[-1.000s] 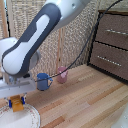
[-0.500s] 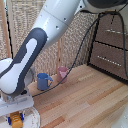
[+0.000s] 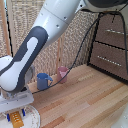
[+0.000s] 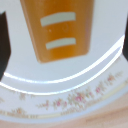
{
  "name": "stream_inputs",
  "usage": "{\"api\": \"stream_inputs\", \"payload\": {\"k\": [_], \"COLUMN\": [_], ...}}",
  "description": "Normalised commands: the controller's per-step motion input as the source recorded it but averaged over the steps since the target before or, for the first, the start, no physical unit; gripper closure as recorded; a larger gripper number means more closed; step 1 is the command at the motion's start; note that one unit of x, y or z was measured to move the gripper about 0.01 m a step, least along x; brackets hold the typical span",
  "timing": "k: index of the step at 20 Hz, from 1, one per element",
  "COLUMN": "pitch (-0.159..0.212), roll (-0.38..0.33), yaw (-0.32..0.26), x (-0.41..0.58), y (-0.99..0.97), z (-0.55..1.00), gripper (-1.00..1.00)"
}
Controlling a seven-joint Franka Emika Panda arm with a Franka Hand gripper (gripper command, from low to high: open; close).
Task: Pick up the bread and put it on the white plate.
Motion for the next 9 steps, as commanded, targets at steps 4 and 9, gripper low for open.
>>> {"api": "stream_inputs", "payload": {"k": [4, 9], "pitch": [-0.193, -0.257], "roll": [-0.130, -0.135], "yaw": [0.148, 0.106], "x": [0.112, 0.351], "y": [-0.25, -0.17], "z": [0.50, 0.30], "gripper": [-1.00, -1.00]}}
